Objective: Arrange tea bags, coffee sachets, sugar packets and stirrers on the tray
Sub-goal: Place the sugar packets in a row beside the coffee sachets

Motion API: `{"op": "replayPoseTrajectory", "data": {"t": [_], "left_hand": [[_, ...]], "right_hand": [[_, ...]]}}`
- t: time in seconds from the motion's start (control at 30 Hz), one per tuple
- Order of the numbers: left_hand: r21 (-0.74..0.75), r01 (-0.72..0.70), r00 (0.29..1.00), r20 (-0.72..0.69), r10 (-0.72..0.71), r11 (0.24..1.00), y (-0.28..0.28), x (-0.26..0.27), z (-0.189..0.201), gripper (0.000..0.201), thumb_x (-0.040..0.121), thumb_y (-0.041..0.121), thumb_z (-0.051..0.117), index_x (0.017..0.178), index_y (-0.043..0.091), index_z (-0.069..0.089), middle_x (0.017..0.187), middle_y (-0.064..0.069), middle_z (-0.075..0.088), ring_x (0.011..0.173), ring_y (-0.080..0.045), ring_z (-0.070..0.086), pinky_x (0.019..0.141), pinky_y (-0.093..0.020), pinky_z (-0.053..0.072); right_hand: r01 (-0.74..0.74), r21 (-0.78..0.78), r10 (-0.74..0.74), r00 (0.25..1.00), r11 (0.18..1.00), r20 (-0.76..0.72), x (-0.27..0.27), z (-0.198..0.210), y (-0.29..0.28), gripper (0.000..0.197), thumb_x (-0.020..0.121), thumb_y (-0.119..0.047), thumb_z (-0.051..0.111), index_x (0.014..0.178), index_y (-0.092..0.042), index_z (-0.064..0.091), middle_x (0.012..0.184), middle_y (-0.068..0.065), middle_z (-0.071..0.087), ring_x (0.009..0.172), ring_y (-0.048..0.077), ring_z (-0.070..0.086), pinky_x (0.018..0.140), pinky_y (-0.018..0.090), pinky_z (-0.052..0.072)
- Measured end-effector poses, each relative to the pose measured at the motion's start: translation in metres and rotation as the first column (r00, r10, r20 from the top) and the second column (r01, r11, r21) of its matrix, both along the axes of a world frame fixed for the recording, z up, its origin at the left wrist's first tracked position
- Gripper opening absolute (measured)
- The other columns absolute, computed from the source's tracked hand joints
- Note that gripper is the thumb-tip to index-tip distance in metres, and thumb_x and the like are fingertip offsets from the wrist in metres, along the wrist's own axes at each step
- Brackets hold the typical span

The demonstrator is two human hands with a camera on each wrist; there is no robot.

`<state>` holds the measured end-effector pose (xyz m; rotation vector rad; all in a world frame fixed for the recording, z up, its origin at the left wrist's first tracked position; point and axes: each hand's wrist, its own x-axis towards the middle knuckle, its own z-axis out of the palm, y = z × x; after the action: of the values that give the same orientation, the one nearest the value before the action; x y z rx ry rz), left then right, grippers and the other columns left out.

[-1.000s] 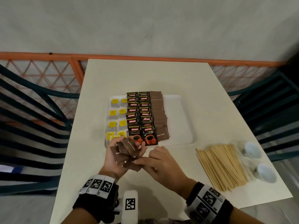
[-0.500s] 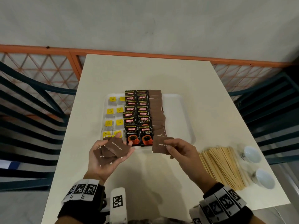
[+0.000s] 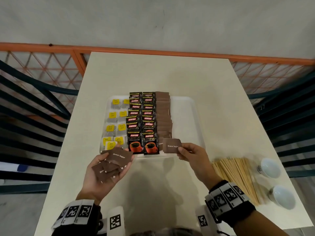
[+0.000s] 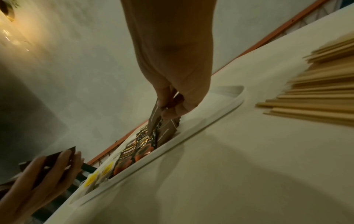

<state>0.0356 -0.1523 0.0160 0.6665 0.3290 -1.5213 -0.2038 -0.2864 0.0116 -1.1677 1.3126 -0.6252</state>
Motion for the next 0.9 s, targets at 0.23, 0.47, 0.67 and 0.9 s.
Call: {"op": "replayPoseTrajectory", "data": {"t": [0.23,0.47,0.67,0.9], "left_hand": [[0.068,-0.031,0.991,0.132,0.022,0.997,0.002,-0.007,0.0,0.069,0.054,0.015,0.069,0.123,0.01,0.059,0.121,-0.02,0.063,0.106,-0.039,0.062,0.071,-0.046,0.057],[0.039,-0.024,0.985,0.174,0.017,0.999,-0.002,-0.013,-0.004,0.08,0.039,0.012,0.082,0.117,0.011,0.064,0.119,-0.013,0.065,0.107,-0.034,0.063,0.076,-0.047,0.056],[-0.014,0.04,0.98,0.195,-0.037,0.999,-0.005,-0.02,-0.01,0.071,0.044,0.012,0.078,0.114,0.013,0.065,0.112,-0.016,0.067,0.094,-0.03,0.068,0.073,-0.043,0.057],[-0.021,0.101,0.964,0.251,-0.092,0.995,-0.019,-0.026,0.003,0.044,0.075,0.005,0.044,0.113,0.017,0.063,0.103,-0.013,0.069,0.082,-0.025,0.07,0.067,-0.037,0.058]], "right_hand": [[-0.117,-0.037,0.101,0.95,0.992,-0.296,0.006,-0.022,-0.016,0.005,0.083,-0.013,0.066,0.086,-0.015,0.069,0.083,0.0,0.07,0.081,0.015,0.063,0.079,0.025,0.048],[-0.183,-0.132,0.107,0.89,0.974,-0.444,0.017,-0.024,-0.019,0.009,0.082,-0.021,0.068,0.086,-0.017,0.062,0.074,-0.006,0.062,0.066,0.001,0.054,0.055,0.009,0.035],[-0.173,-0.172,0.069,0.871,0.97,-0.487,0.022,-0.029,-0.015,0.019,0.082,-0.023,0.068,0.088,-0.017,0.052,0.077,0.0,0.061,0.066,0.009,0.055,0.054,0.011,0.037],[-0.397,-0.264,0.273,0.873,0.879,-0.403,0.041,0.001,0.006,0.008,0.09,-0.028,0.056,0.088,-0.02,0.054,0.08,-0.003,0.057,0.068,0.002,0.048,0.061,0.011,0.037]]}}
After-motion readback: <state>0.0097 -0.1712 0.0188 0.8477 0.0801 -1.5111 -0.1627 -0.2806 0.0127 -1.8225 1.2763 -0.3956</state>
